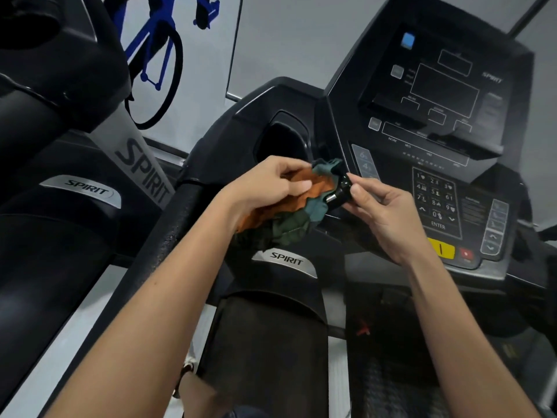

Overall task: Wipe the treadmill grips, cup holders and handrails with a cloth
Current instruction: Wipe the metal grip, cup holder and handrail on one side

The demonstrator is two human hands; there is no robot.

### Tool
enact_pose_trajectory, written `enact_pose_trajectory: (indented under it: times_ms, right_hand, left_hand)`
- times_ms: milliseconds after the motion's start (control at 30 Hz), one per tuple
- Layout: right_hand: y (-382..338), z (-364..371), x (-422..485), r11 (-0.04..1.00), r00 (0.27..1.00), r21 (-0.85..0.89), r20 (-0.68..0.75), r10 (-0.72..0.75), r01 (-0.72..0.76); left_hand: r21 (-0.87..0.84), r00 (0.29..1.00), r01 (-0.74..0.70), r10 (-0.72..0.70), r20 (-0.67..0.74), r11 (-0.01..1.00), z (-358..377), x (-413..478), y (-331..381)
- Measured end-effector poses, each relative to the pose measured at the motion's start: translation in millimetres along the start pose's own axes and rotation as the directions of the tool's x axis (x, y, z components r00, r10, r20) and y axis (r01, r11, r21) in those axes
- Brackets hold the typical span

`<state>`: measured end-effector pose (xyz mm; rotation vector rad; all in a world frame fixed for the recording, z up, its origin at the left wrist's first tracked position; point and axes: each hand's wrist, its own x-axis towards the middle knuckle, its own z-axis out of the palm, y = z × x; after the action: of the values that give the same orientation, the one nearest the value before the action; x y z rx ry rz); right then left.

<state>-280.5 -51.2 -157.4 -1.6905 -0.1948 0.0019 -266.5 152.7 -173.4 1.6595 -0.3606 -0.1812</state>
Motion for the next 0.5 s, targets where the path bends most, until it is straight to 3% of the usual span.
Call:
enact_pose_trajectory:
  times_ms: [133, 300, 500]
  right_hand:
    - [-0.1, -0.8, -0.5, 1.0, 1.0, -0.001, -0.004, -0.01, 0.01]
    - [3.2, -3.2, 0.1, 1.0, 1.0, 0.004, 0.004, -0.01, 0.01]
    - [2.8, -2.6, 0.1, 1.0, 1.0, 0.01, 0.001, -0.03, 0.03]
  left_hand:
    - [-0.121, 0.985, 0.126, -0.11, 0.135, 0.985, -3.2, 19.1, 3.7]
    - [0.094, 0.975, 0.108, -0.124, 0.185, 0.99, -22.4, 14.6, -20.6]
    - [0.066, 0.984, 0.074, -0.084, 0.155, 0.995, -33.5, 5.0, -18.6]
